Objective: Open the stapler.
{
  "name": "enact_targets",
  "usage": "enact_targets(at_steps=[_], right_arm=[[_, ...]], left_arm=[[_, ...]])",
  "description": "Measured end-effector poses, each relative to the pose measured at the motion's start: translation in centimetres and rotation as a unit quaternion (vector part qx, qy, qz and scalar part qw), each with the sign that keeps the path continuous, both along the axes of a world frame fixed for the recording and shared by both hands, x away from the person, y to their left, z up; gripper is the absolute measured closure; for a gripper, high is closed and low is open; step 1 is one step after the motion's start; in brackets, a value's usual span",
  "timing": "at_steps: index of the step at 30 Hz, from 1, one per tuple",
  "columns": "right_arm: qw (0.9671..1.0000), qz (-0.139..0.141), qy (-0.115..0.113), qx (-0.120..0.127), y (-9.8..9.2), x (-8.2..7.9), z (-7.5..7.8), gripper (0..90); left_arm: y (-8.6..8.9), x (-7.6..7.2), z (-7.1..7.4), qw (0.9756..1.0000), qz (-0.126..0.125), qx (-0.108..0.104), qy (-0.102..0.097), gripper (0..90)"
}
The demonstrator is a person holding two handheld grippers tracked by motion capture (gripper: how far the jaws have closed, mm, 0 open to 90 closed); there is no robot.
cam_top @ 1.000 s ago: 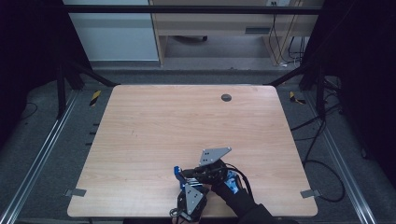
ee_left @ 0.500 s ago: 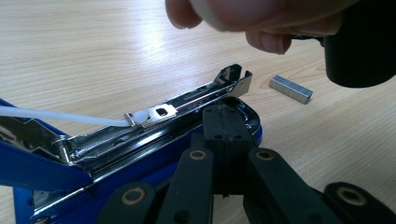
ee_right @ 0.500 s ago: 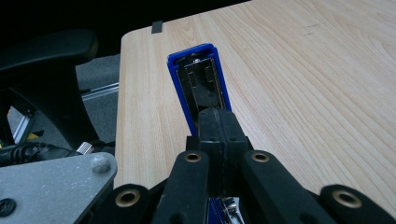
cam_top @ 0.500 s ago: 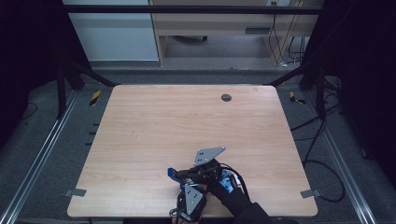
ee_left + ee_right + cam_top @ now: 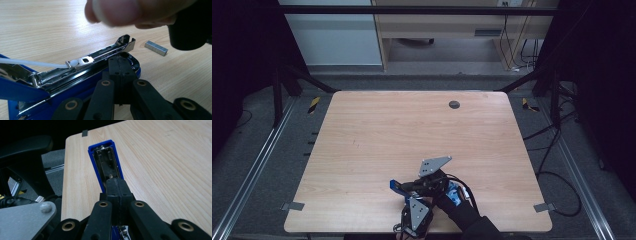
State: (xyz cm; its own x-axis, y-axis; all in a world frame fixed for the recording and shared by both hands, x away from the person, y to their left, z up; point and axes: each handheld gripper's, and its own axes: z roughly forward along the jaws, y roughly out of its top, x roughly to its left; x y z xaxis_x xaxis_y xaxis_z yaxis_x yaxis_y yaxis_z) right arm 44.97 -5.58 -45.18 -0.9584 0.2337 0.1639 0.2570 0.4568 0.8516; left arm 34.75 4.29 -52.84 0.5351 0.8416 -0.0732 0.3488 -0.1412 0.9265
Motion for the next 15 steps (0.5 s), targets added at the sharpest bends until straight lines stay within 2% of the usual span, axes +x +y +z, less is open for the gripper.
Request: enact_targets(at_steps=[9,15], right_arm=[[0.9999,0.003,0.012,-0.008,0.6,0.3,-0.4,90.0],[0.9993,0.002,0.02,-0.031,1.3,0.4,-1.0,90.0]], left_arm=[[0.0,0.0,0.0,1.0,0.001,-0.001,0.001,89.6],[0.1,0.0,0.0,1.0,0.001,-0.002,0.002,89.6]])
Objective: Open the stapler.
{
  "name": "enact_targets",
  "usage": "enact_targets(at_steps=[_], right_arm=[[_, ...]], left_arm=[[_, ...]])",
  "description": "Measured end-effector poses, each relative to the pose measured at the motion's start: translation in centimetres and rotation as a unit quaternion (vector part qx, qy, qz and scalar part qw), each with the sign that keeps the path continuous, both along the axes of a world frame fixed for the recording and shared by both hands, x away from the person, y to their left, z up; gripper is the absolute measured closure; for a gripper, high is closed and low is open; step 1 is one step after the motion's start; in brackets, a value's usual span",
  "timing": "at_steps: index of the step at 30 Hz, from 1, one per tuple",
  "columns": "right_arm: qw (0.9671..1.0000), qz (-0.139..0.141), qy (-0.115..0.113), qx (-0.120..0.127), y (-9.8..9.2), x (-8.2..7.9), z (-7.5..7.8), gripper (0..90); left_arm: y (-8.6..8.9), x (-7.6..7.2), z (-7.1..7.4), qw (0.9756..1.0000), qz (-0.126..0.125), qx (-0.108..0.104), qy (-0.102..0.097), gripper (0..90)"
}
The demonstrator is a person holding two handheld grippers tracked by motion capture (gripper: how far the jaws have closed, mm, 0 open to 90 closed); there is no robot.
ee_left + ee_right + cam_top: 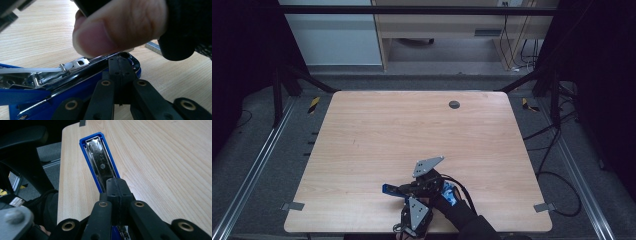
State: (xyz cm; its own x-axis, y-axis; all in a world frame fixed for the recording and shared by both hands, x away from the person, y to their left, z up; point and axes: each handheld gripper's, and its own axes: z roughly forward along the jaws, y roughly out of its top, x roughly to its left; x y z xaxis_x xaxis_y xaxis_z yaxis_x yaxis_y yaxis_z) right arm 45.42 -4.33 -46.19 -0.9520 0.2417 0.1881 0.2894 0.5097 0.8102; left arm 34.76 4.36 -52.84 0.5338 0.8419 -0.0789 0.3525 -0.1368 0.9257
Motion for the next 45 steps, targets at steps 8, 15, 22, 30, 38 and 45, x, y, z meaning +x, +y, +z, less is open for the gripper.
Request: enact_targets(at_steps=[8,15,22,30,38,45], right_arm=[[1.0,0.003,0.002,-0.007,0.2,0.2,-0.1,90.0],[0.9998,0.007,0.008,-0.019,0.8,0.3,-0.3,90.0],[0.9992,0.01,0.011,-0.036,1.4,0.4,-0.5,90.0],[0.9971,0.016,0.008,-0.075,2.5,0.5,-1.0,90.0],[0.9976,0.009,0.017,-0.067,2.2,0.6,-0.9,85.7],[0.9988,-0.044,-0.012,-0.014,-0.5,1.1,0.5,71.1]], left_arm=[[0.0,0.0,0.0,1.0,0.001,0.0,-0.001,89.6],[0.0,0.0,0.0,1.0,0.001,0.001,-0.002,89.6],[0.0,0.0,0.0,1.0,0.001,0.001,-0.002,89.6],[0.1,0.0,0.0,1.0,0.0,0.002,0.0,89.6],[0.1,0.0,0.0,1.0,-0.001,0.0,0.001,89.5],[0.2,0.1,0.2,0.9999,-0.008,-0.005,0.008,86.5]])
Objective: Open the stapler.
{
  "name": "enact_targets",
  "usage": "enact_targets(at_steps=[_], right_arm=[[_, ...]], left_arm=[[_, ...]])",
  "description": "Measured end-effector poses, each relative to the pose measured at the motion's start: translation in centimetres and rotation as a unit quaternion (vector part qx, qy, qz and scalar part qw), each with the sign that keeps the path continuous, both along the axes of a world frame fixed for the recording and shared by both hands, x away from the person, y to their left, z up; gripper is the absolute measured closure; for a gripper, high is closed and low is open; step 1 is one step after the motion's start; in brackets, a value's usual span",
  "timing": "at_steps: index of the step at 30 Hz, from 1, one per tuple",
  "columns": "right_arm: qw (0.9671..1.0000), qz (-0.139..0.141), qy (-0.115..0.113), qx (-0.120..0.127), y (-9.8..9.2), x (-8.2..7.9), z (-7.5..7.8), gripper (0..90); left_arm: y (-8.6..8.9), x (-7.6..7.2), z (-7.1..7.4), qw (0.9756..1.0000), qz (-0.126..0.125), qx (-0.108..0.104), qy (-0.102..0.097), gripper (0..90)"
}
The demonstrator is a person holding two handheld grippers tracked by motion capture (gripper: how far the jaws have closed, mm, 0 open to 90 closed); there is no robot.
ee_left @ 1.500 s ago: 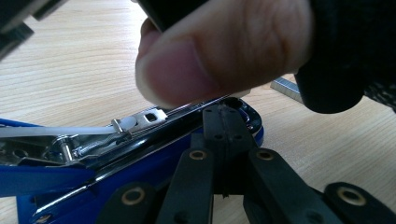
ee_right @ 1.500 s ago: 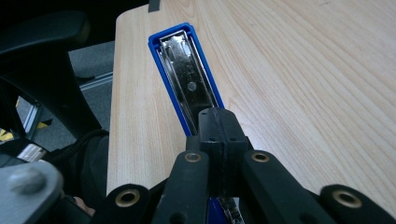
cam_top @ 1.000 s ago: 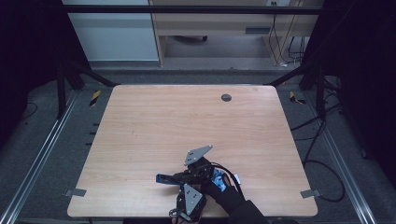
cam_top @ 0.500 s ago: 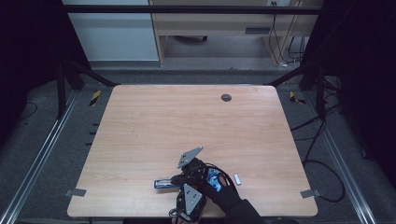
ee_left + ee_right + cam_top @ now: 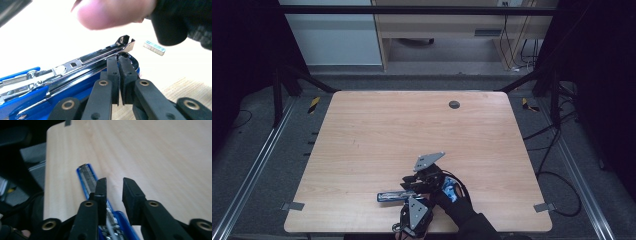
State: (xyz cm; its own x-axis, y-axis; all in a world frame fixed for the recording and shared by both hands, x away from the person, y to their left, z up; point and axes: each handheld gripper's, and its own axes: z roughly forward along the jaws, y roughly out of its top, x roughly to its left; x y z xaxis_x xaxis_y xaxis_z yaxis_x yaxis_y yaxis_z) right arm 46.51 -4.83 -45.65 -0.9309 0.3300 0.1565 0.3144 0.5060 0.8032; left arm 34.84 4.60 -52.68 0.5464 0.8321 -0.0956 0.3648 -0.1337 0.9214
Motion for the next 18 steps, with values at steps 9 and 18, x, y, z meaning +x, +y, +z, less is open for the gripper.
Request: enact_targets(at_steps=[9,18], right_arm=[[0.9962,-0.079,-0.03,0.023,-4.1,0.5,1.0,55.3],[0.9881,-0.143,-0.057,-0.001,-6.9,0.7,1.2,39.5]], left_arm=[[1.0,0.1,1.0,0.9998,-0.014,-0.014,0.006,79.7],[4.0,1.7,3.4,0.9989,-0.039,-0.025,0.004,71.9]])
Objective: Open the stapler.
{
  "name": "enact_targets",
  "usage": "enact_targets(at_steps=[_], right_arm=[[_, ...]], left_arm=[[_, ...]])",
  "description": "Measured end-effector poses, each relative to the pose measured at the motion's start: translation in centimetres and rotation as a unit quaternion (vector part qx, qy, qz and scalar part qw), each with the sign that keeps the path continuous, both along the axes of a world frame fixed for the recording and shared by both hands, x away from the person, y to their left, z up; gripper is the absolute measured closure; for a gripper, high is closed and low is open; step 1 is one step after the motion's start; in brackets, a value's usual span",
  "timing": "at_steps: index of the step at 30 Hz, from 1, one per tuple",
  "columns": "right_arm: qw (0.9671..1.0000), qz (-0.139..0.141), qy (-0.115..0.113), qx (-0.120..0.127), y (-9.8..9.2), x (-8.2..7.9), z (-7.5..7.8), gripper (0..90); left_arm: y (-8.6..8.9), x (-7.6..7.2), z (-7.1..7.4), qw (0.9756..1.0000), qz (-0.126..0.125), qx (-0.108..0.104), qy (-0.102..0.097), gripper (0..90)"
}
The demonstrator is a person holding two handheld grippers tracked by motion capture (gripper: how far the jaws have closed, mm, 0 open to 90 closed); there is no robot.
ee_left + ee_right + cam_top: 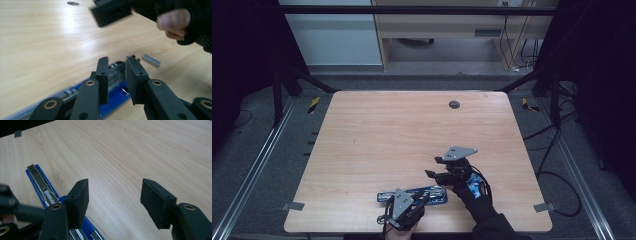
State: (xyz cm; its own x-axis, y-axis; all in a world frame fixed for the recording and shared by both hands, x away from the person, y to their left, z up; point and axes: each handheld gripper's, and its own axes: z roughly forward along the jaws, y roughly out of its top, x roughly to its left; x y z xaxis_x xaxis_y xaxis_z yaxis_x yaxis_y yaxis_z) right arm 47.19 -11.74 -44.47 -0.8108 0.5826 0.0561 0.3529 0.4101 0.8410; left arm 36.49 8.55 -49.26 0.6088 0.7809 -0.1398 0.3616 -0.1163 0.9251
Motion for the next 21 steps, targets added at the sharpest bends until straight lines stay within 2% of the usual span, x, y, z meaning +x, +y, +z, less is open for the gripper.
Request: enact_targets(at_steps=[7,10,12,15,21], right_arm=[[0.9996,-0.025,-0.012,0.01,-1.6,-0.2,0.5,39.3],[0.9991,-0.041,-0.002,0.012,-2.3,-0.1,0.5,41.4],[0.9988,-0.049,-0.003,0.01,-2.9,-0.2,0.4,41.8],[0.9981,-0.062,-0.007,0.0,-3.6,-0.4,0.5,42.4],[0.9957,-0.088,-0.013,-0.023,-5.0,-0.9,0.6,42.6]], left_arm=[[2.0,2.1,2.7,0.9988,-0.012,0.039,-0.029,66.1],[2.8,3.4,3.8,0.9986,-0.019,0.043,-0.026,64.1],[3.3,4.1,4.5,0.9979,-0.02,0.053,-0.03,62.9],[4.3,5.3,5.4,0.9977,-0.031,0.053,-0.027,59.4],[7.3,6.6,6.6,0.9971,-0.016,0.071,-0.024,55.2]])
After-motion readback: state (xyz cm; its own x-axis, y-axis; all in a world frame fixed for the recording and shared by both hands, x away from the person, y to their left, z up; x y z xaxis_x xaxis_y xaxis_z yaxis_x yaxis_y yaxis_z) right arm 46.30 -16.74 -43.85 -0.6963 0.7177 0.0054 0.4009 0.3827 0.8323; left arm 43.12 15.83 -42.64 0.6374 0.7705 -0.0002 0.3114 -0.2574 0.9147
